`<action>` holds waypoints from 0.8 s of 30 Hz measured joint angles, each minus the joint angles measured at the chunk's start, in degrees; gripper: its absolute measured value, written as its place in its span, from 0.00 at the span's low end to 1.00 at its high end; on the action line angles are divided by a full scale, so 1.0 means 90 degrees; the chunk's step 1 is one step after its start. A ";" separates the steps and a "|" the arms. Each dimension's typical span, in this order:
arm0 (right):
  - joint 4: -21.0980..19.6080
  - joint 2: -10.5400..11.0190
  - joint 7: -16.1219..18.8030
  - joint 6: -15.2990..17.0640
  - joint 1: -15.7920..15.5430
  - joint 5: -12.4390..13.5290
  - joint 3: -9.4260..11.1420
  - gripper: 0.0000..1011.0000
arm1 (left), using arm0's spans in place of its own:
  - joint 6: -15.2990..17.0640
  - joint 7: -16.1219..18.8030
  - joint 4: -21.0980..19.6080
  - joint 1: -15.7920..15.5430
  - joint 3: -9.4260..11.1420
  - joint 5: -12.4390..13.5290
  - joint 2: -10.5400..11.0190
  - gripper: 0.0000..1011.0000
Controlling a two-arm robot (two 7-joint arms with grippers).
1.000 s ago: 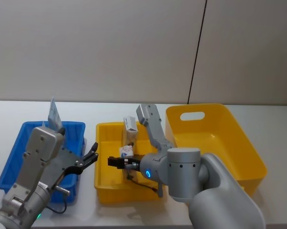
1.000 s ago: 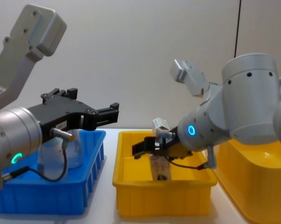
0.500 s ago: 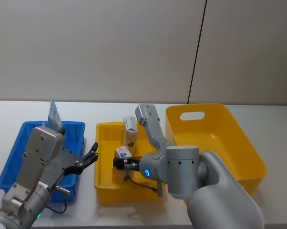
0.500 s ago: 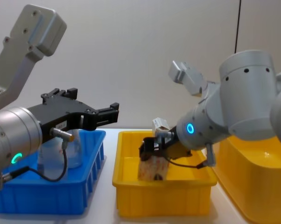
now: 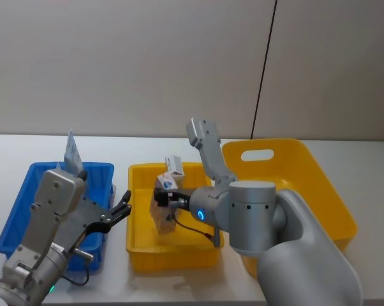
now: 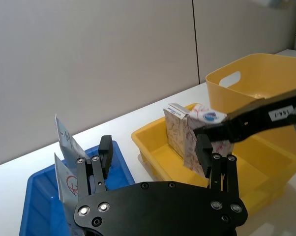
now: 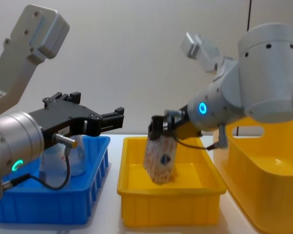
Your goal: Bimanual collaborative sorting of washing and personal care products
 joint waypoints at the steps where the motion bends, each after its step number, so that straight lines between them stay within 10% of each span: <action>1: -0.0078 0.0004 -0.0003 -0.0020 -0.0014 -0.0011 0.0005 0.34 | 0.0000 0.0000 0.0000 0.0000 0.0000 0.0000 0.0000 0.99; 24: -0.1768 0.0247 -0.0487 -0.0186 -0.0474 -0.0426 0.0294 0.33 | 0.0000 0.0000 0.0000 0.0000 0.0000 0.0000 0.0000 0.99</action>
